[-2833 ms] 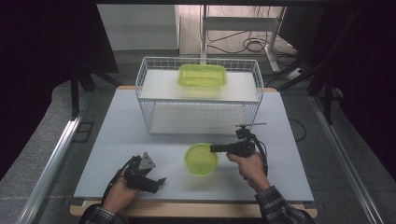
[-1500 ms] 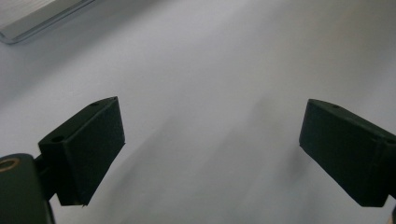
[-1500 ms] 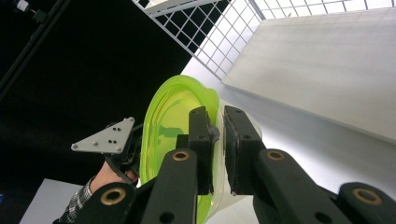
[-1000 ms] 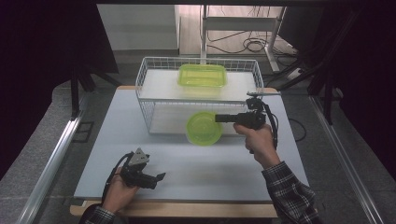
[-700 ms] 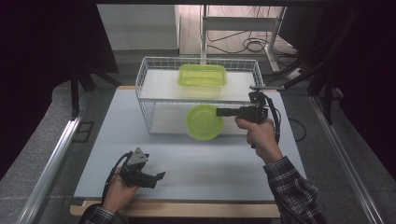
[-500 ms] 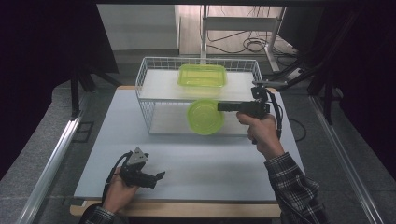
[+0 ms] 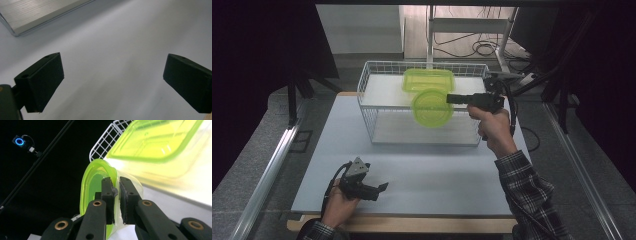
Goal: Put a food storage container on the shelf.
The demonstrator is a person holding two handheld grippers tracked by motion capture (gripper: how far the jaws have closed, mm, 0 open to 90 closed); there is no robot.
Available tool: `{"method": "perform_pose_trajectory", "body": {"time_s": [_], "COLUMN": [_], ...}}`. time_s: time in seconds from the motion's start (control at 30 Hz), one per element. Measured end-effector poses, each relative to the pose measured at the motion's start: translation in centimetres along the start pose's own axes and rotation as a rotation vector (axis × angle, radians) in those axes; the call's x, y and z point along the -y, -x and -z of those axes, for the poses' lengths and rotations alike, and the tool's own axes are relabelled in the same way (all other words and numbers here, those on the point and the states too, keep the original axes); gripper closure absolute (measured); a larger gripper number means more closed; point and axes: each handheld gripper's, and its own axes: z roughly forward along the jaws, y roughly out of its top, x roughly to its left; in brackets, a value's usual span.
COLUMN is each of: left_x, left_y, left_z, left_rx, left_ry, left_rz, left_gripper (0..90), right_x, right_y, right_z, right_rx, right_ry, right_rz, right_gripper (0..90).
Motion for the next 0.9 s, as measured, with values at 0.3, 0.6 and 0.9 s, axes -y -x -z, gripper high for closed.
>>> {"method": "perform_pose_trajectory", "body": {"time_s": [0.3, 0.6, 0.9], "left_x": [-0.1, -0.1, 0.0], "left_y": [-0.2, -0.2, -0.2], "left_z": [0.2, 0.3, 0.1], "left_rx": [0.017, 0.025, 0.023], "left_ry": [0.007, 0.013, 0.004], "left_rz": [0.039, 0.051, 0.041], "left_gripper": [3.0, 2.9, 3.0], "right_x": [-1.8, -2.3, -2.2], "right_y": [-0.6, -0.8, -0.8], "right_z": [-0.2, -0.5, -0.7], "right_rx": [0.018, 0.033, 0.049], "right_ry": [0.03, 0.033, 0.015], "right_rz": [0.014, 0.014, 0.016], "right_gripper": [83.0, 83.1, 83.2]}}
